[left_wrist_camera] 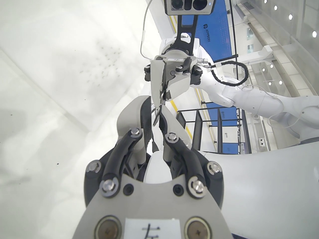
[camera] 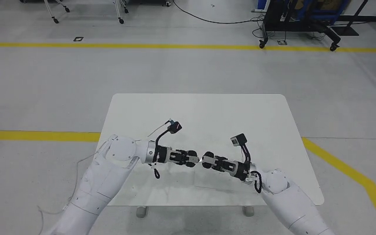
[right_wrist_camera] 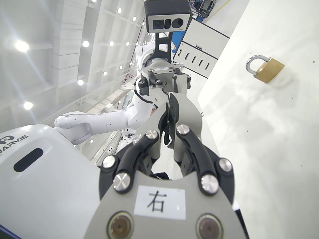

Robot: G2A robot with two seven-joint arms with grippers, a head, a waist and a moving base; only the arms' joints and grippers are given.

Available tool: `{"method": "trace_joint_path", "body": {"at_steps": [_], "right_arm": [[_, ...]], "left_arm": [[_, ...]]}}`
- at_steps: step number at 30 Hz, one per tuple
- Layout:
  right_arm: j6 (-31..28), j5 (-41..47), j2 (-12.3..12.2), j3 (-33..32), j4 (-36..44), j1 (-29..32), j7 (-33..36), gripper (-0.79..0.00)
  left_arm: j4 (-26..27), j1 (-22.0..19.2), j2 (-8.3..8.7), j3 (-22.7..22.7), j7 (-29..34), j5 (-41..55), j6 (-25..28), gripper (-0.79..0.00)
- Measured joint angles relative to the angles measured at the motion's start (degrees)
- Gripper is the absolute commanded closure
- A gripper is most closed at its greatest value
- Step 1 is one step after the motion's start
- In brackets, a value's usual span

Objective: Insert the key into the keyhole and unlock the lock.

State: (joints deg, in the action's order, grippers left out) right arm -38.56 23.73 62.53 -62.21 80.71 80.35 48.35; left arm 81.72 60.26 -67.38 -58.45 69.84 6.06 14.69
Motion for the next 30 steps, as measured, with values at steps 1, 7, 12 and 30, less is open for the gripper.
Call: {"method": "trace_joint_path", "body": {"at_steps": [1, 7, 12, 30], "right_arm": [[0.04, 0.18, -0.03, -0.14, 0.01, 0.07, 0.12, 0.0], [-0.04, 1.48, -0.19, -1.09, -0.06, 0.4, 0.3, 0.0], [-1.95, 1.31, -0.02, -3.24, -1.88, -0.02, -5.71, 0.0], [-2.98, -9.25, 1.12, -3.59, -3.96, -0.99, -22.01, 0.0]], "left_arm": [[-0.01, 0.05, 0.04, -0.13, -0.49, 0.1, -0.08, -0.785], [-0.15, 0.36, 0.3, -1.02, -3.45, 0.16, -0.4, -0.785], [0.02, 0.79, 0.52, -1.97, -7.02, -0.31, -0.43, -0.785], [1.43, 3.71, 0.81, -5.22, -22.21, -3.33, -3.7, -0.785]]}}
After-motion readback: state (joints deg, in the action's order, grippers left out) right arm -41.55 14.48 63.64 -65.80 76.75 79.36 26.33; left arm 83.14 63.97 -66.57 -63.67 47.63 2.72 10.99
